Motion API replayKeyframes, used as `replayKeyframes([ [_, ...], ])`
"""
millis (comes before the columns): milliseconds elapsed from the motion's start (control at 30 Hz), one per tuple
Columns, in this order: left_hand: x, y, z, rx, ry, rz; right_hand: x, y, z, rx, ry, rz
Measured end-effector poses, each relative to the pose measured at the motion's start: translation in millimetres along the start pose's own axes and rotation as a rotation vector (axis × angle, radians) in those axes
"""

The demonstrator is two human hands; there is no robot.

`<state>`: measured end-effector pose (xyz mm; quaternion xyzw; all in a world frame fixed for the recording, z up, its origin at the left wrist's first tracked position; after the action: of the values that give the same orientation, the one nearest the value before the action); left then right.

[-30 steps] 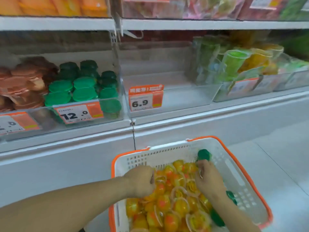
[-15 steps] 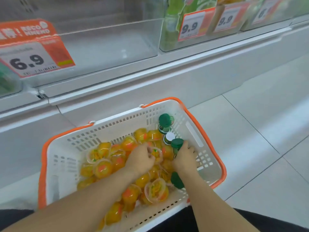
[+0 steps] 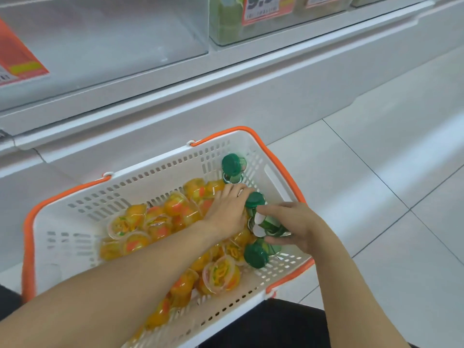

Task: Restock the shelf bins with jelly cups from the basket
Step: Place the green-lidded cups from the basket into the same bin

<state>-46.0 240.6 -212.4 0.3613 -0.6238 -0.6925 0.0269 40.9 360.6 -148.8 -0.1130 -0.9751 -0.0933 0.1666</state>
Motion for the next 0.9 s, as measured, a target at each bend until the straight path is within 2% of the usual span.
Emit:
replayKeyframes([
  [133, 11.2, -22.0, 7.4, 0.107, -0.009, 0.06, 9.1, 3.4, -13.6, 0.163, 0.078, 0.191],
  [233, 15.1, -30.0, 12.7, 0.089, 0.007, 0.11, 11.5, -2.8, -16.8, 0.268, 0.038, 0.305],
  [367, 16.6, -30.5, 25.3, 0.052, 0.074, 0.066, 16.1, -13.0, -12.4, 0.237, 0.082, 0.274],
  [433, 16.5, -29.1, 31.2, 0.029, 0.089, 0.037, 17.2, -16.9, -9.7, 0.216, 0.077, 0.353],
  [567, 16.1, -22.1, 26.8, -0.073, 0.079, -0.062, 23.5, -20.9, -12.0, 0.287, 0.123, 0.533],
  [733, 12.9, 19.1, -10.1, -0.186, 0.108, -0.393, 43.9, -28.3, -31.4, 0.445, 0.17, 0.674],
  [833, 14.2, 61.3, -35.0, -0.25, 0.209, -0.653, 63.6, -46.0, -47.4, 0.504, 0.22, 0.703],
  [900, 21.4, 93.3, -53.5, -0.311, 0.273, -0.735, 77.7, -65.8, -66.2, 0.589, 0.261, 0.688],
])
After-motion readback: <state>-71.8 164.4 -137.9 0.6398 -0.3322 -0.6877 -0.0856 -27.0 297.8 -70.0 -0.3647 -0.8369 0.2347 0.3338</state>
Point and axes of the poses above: each hand's wrist, its own z-axis towards the middle knuckle, its own y-axis out of the back of the hand, x = y × z, the point moved 5 cm from there along z, towards the middle knuckle, and after that the axes turned 15 degrees about -y, right-handed, at the moved point
